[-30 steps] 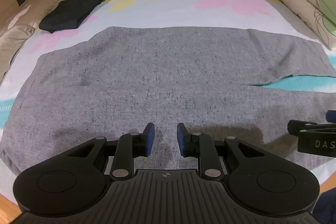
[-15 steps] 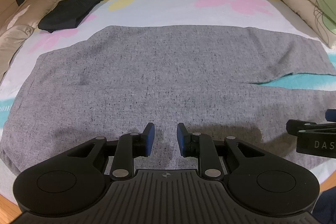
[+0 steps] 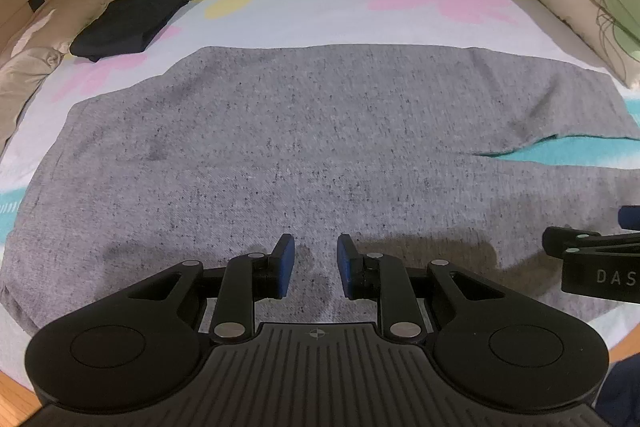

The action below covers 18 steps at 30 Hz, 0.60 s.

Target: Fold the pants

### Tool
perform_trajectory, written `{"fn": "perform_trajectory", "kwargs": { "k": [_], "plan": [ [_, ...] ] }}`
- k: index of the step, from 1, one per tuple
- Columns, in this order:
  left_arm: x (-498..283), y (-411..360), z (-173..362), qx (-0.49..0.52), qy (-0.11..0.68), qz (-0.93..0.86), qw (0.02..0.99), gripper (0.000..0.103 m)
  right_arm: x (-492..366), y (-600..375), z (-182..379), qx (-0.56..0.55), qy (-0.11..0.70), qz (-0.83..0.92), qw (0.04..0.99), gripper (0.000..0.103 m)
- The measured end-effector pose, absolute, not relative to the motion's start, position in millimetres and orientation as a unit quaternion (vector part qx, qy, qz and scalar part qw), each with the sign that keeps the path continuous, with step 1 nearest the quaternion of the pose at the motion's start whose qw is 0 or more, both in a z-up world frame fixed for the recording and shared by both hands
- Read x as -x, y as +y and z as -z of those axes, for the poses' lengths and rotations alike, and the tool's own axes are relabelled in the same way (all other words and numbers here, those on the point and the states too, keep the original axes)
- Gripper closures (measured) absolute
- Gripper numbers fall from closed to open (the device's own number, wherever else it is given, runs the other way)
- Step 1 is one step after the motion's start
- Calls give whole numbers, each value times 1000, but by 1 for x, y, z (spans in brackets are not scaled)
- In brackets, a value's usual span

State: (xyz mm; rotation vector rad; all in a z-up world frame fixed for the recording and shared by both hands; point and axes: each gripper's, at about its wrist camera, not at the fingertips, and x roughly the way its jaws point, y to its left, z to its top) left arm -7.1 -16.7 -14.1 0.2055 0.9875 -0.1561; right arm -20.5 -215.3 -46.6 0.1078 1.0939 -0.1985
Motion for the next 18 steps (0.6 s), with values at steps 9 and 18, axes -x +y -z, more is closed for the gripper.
{"fn": "perform_trajectory", "kwargs": {
  "k": [9,18],
  "plan": [
    [7,-17,15,-99,474,75,872,80,20,-217,46,-52,522,91,847,15],
    [7,-17,16,-100,476,75,870,80,20,-216,47,-51,522,89,847,15]
  ]
}}
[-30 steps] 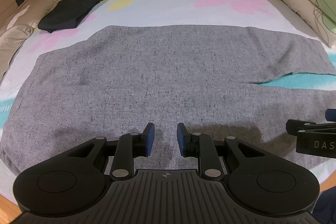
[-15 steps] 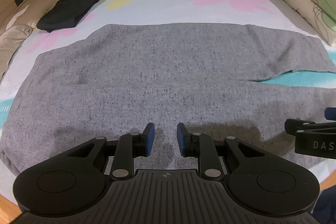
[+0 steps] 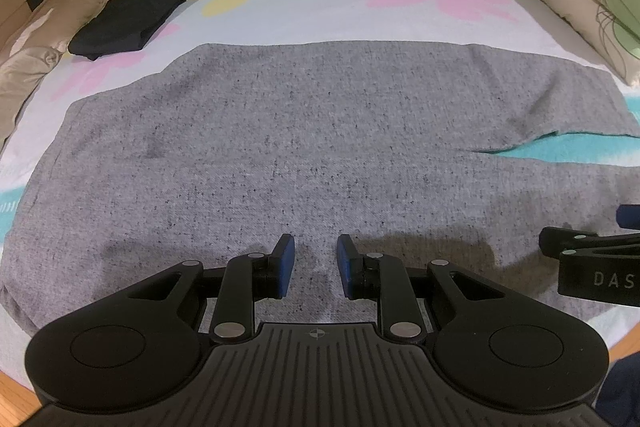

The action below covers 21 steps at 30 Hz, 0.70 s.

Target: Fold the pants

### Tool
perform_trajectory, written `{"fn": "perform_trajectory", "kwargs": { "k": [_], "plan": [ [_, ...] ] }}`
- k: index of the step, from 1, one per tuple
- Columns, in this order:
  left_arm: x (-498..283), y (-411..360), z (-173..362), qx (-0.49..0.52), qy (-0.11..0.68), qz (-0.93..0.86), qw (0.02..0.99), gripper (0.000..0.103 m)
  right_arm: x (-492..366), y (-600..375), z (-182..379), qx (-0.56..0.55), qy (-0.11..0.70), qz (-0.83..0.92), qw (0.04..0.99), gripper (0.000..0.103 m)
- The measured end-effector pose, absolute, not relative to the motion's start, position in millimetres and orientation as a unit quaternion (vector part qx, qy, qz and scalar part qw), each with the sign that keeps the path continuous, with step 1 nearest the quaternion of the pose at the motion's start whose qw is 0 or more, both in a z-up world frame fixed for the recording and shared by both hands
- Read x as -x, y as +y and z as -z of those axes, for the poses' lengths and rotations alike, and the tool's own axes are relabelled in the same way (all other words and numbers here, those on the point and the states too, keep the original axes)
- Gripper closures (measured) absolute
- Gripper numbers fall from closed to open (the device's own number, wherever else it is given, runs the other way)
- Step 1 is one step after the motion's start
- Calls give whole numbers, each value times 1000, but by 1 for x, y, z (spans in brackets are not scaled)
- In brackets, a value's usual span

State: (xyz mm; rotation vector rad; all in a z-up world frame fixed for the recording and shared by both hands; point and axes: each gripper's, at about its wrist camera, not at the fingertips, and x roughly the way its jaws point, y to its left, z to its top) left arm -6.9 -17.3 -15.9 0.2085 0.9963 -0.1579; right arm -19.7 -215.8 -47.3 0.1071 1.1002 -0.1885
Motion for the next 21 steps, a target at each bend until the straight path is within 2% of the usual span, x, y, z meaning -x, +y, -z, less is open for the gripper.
{"fn": "perform_trajectory", "kwargs": {
  "k": [21],
  "plan": [
    [7,-20,11,-110,464,66,877,80,18,-209,45,-39,516,85,852,15]
  ]
}}
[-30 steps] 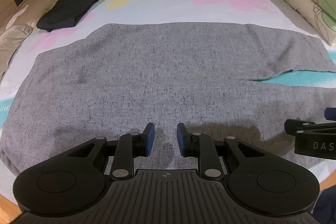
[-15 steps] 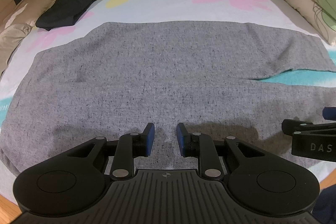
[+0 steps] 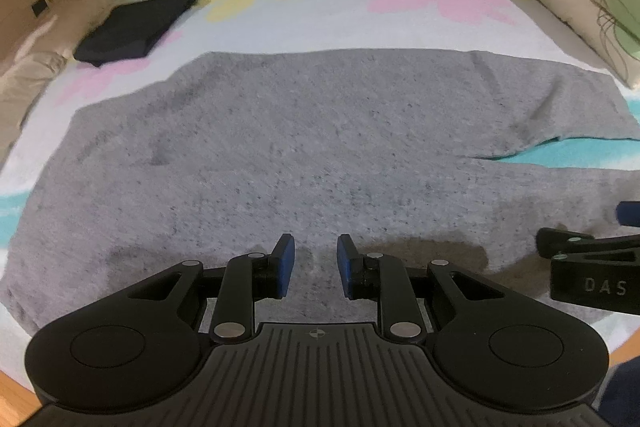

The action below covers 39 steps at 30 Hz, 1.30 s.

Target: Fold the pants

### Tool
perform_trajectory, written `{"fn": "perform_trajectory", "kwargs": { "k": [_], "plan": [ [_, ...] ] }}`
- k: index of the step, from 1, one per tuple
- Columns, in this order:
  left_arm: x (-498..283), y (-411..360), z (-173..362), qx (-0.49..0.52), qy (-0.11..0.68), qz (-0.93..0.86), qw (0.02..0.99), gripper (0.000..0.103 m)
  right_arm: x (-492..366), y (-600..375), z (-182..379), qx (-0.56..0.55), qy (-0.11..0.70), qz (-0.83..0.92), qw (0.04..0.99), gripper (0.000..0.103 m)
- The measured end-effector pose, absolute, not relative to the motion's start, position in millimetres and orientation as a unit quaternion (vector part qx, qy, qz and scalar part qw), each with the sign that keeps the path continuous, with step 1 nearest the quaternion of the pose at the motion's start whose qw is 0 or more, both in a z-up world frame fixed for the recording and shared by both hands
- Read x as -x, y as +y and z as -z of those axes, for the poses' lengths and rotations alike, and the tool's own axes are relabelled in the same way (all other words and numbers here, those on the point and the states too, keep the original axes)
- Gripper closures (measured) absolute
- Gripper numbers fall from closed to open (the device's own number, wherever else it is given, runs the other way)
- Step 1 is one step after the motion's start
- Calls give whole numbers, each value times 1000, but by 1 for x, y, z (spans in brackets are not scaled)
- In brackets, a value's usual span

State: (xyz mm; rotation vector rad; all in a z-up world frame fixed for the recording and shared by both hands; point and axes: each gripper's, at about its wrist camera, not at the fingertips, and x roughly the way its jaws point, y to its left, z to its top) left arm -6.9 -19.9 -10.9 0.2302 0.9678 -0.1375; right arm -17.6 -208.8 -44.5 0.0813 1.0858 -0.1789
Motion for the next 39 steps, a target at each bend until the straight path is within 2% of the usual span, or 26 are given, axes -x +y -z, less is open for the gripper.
{"fn": "perform_trajectory", "kwargs": {
  "k": [9,12,16,25,29,31,32,34,37,39],
  "plan": [
    [16,-17,-2,-104,420,62,899,80,24,-208,33,-20,487,88,869,15],
    [22,-19,-8,-114,402,62,906,80,25,-205,27,-3,479,87,874,6],
    [31,-20,-19,-135,378,48,915,80,34,-203,17,3,443,81,893,6],
    [6,-20,-42,-133,386,66,910,80,37,-196,12,22,403,44,914,7],
    [-18,-18,-40,-127,395,70,907,80,49,-208,19,-31,359,0,933,7],
    [-32,-19,-36,-119,405,75,903,80,41,-218,21,-38,379,4,925,11],
    [-35,-20,-35,-117,408,78,902,80,34,-226,22,-39,398,5,917,19],
    [-46,-23,-30,-122,413,82,899,80,20,-247,24,-51,422,8,905,28],
    [-61,-29,-19,-133,419,86,894,80,-5,-287,27,-82,444,23,892,29],
    [-69,-31,-10,-133,427,91,890,80,-23,-317,31,-101,458,39,882,40]
  ]
}}
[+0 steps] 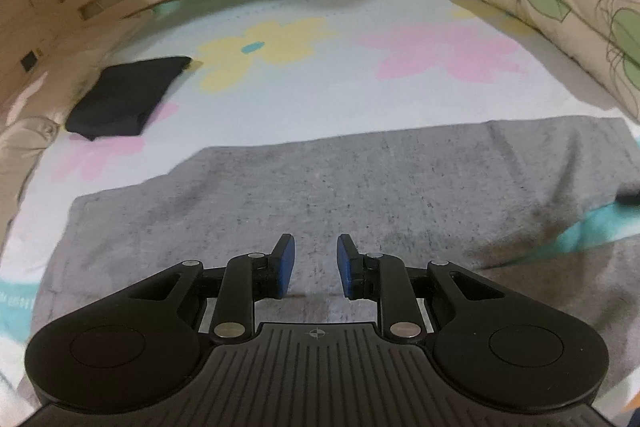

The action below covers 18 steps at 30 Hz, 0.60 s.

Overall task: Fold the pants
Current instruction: 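Move the right gripper to a pant leg cuff and close on it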

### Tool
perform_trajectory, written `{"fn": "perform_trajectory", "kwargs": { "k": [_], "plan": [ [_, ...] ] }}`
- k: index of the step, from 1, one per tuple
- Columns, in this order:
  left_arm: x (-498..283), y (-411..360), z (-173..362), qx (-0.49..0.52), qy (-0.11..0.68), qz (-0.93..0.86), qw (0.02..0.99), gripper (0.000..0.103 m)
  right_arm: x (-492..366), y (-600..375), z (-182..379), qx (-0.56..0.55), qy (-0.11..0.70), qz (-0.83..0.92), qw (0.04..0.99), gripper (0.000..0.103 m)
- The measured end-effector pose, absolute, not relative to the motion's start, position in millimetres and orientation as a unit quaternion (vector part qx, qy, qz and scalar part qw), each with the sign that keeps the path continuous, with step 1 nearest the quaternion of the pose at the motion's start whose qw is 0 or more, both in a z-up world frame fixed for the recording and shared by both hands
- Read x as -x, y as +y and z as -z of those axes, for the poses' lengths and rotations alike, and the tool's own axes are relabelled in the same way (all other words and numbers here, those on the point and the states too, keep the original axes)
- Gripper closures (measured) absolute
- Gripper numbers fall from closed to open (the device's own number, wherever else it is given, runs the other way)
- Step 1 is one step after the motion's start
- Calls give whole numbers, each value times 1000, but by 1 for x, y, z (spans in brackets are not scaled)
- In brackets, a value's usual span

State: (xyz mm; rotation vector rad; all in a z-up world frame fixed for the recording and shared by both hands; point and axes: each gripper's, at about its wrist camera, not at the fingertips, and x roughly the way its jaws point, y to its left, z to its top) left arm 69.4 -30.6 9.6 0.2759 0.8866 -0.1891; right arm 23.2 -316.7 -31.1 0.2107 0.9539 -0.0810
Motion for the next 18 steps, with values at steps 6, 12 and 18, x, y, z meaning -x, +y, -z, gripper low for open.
{"fn": "perform_trajectory", "kwargs": {
  "k": [6,12,18],
  "plan": [
    [-93,-29,28,-116,484,103,861,80,-75,-423,53,-152,468,127,861,40],
    [-106,-21,64,-99,534,103,833,80,-98,-487,86,-171,466,155,854,39],
    [-104,-24,65,-116,521,109,839,80,-112,-513,110,-181,463,140,856,33]
  ]
}}
